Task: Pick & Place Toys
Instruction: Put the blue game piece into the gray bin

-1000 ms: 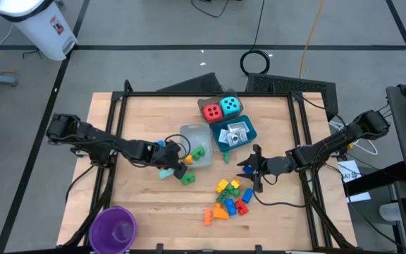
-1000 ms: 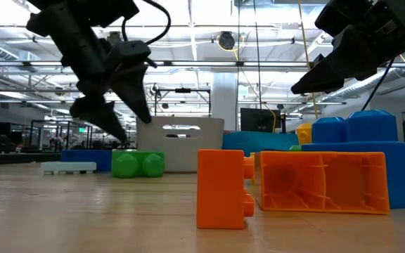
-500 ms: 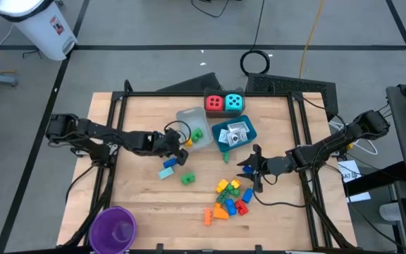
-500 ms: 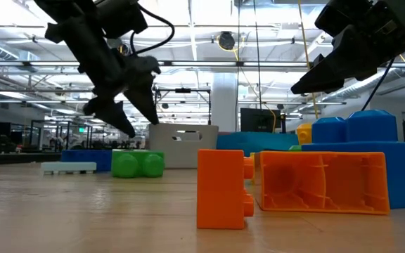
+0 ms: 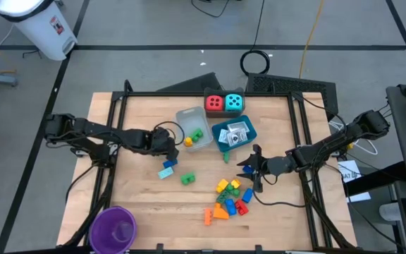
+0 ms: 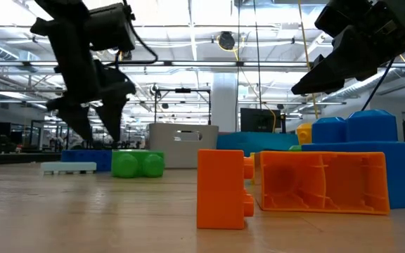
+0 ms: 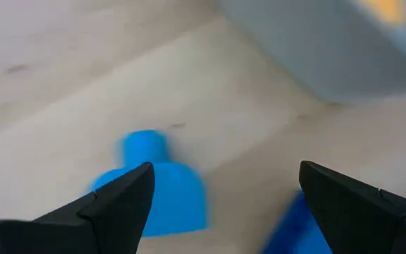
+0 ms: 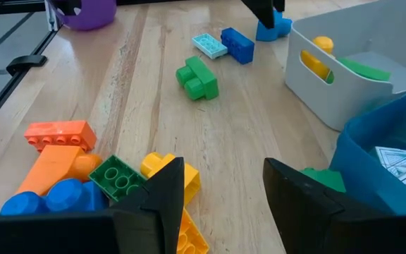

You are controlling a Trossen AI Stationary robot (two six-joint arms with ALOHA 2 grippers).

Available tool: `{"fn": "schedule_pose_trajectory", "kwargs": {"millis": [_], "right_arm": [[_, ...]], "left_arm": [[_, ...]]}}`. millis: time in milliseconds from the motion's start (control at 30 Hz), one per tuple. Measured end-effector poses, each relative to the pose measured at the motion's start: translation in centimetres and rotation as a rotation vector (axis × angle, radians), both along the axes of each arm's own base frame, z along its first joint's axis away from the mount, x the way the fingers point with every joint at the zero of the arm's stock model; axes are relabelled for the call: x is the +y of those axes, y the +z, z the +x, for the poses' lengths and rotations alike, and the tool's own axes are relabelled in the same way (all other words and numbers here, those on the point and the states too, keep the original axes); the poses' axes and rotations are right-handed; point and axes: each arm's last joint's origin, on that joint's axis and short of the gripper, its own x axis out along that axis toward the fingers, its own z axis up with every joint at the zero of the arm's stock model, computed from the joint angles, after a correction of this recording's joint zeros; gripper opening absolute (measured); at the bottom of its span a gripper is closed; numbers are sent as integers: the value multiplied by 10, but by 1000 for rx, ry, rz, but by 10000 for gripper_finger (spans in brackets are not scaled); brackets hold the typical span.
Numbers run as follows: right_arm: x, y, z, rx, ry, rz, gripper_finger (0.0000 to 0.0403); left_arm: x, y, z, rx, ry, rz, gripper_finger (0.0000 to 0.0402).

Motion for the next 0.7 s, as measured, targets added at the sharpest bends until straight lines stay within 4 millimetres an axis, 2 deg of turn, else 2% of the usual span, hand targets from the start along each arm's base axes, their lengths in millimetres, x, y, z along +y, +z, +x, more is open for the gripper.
{"fn": "schedule_pose_trajectory", "kwargs": {"millis": [133, 367, 700], "right_arm": [[0, 0, 0, 0, 0, 0, 167], [0, 0, 0, -1, 0, 0, 167], [0, 0, 0, -4, 0, 1, 167]], "left_arm": [[0, -2, -10, 64, 108, -13, 356], [-1, -12, -18, 82, 179, 20, 356], [-2, -27, -24, 66, 174, -6, 356]]}}
